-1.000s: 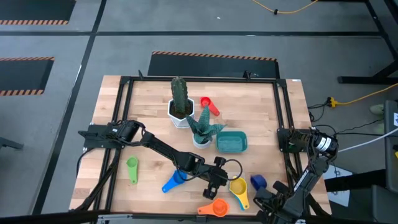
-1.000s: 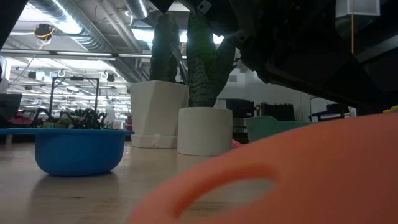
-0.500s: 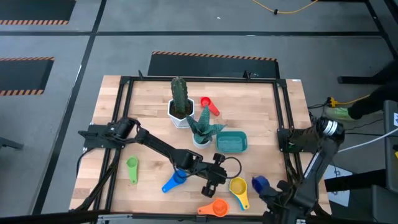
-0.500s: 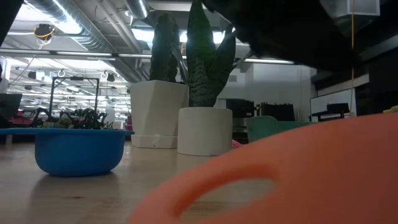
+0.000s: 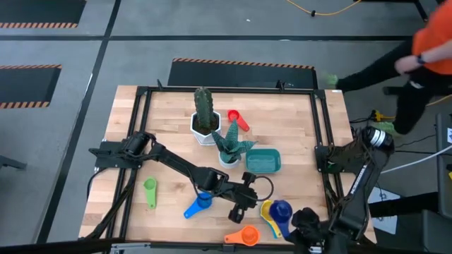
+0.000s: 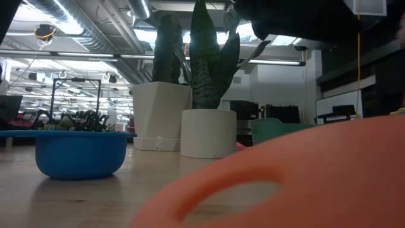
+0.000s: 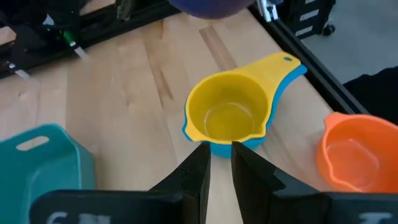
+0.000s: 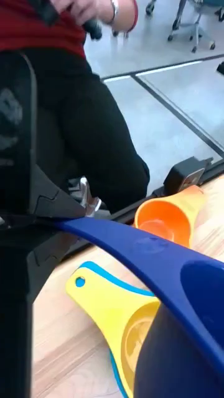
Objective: Nest measuring cups in basket
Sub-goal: Stack the dark blue measuring cup on top of the yellow measuring cup
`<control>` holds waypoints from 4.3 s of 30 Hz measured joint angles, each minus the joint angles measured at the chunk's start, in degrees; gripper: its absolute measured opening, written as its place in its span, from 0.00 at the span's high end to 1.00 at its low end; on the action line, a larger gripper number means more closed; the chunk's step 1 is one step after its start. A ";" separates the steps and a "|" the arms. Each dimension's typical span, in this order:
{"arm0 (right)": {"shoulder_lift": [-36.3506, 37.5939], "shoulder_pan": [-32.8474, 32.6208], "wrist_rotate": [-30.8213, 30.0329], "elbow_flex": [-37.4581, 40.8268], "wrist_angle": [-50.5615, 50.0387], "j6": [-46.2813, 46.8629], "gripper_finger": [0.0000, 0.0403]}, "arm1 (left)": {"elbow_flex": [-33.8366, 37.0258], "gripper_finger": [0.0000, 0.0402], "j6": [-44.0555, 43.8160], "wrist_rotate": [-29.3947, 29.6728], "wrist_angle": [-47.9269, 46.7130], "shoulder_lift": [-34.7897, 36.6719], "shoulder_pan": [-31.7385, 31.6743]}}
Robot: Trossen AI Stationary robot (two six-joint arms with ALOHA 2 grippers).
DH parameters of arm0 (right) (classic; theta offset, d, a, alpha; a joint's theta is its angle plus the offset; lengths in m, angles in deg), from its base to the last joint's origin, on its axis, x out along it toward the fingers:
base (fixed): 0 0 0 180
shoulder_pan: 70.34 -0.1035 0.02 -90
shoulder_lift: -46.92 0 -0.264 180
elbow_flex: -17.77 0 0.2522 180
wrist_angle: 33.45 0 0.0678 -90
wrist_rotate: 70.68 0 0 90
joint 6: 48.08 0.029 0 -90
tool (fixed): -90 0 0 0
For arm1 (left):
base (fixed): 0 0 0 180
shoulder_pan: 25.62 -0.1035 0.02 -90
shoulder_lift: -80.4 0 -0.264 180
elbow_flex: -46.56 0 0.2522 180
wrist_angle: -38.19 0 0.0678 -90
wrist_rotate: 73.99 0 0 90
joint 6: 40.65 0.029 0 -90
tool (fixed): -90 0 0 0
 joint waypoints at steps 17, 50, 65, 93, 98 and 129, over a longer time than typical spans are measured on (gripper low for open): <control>-8.48 0.90 -1.00 0.08 4.25 -1.87 0.97 | 0.00 0.86 0.01 -0.02 -0.06 0.00 -0.04; -8.33 3.15 8.47 2.81 3.88 -12.26 0.96 | 0.00 0.86 -5.98 -3.72 1.76 -0.04 0.48; -8.33 3.19 8.27 2.81 3.74 -12.35 0.96 | 0.00 0.65 -12.21 -5.19 4.87 -0.07 0.48; -8.33 4.61 3.76 2.79 7.74 -12.53 0.96 | 0.00 0.65 -12.23 -3.45 9.10 -0.07 0.48; -8.33 4.63 3.70 2.79 7.97 -12.53 0.96 | 0.00 0.69 -12.23 -2.60 9.02 -0.18 0.45; -8.37 4.63 3.81 2.79 8.21 -12.26 0.94 | 0.00 0.94 -12.28 -1.18 9.14 -0.20 0.46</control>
